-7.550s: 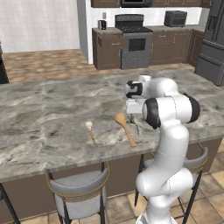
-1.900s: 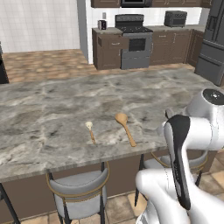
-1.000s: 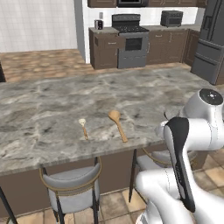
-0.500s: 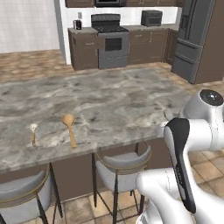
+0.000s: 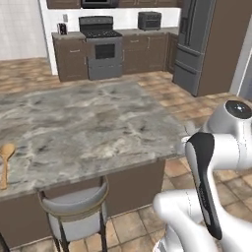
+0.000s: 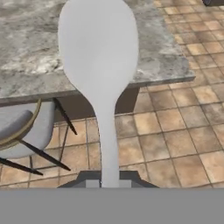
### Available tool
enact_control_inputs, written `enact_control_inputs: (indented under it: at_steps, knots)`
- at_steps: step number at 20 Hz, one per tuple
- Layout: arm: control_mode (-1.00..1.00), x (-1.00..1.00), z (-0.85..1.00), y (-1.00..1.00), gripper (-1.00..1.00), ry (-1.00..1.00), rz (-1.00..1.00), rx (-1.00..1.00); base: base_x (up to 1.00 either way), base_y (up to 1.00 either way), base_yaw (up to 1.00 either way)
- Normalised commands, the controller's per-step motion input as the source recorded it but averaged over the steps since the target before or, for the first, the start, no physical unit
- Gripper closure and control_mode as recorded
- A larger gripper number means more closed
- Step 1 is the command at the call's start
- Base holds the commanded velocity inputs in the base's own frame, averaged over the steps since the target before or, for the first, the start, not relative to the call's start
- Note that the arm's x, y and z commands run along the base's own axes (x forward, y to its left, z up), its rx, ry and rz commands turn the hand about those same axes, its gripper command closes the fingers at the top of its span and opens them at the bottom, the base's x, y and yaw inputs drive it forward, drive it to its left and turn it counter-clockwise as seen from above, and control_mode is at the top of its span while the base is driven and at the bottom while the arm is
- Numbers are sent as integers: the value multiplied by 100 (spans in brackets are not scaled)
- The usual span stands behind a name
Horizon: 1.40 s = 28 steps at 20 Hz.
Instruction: Pick up the metallic utensils from the counter and place them in the open drawer. Make sure not to pick up any wooden utensils.
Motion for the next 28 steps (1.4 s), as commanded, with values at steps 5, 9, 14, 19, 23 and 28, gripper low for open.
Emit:
enact_control_inputs:
  at_steps: [5,9,14,19,23,28]
  knots:
    - [100,0,0,0,100,0,0,0,66,-100,-2]
    - [100,0,0,0,100,0,0,0,94,-100,0]
    - [100,0,0,0,100,0,0,0,96,-75,11]
    - [100,0,0,0,100,0,0,0,100,-82,26]
    - [100,0,0,0,100,0,0,0,100,-88,43]
    - [100,0,0,0,100,0,0,0,100,-90,45]
